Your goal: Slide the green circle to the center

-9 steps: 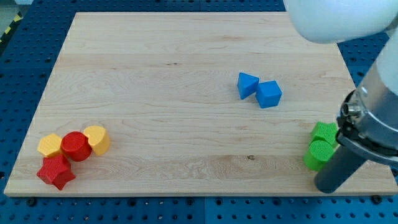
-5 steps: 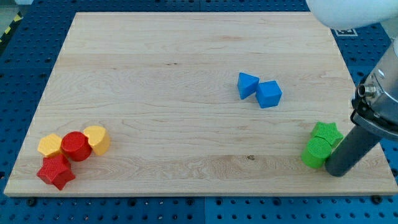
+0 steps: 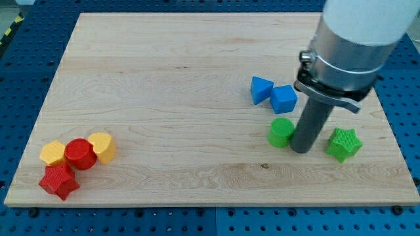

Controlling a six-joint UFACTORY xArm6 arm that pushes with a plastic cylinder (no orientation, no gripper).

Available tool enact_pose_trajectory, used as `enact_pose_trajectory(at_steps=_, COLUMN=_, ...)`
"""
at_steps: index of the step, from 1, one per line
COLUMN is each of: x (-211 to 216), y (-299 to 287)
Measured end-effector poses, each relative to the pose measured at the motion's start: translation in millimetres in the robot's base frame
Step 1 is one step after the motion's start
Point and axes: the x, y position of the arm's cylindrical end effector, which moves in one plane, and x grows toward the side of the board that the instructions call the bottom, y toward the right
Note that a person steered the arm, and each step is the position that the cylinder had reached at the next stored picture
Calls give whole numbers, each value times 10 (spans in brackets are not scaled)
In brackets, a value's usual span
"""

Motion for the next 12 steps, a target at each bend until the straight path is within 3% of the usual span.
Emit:
enact_pose_trajectory(at_steps=3, x=-361, y=-581)
enact_pose_trajectory(at_steps=9, x=-316, y=-1293)
enact_pose_trajectory(at_steps=12, x=-871, y=-1293)
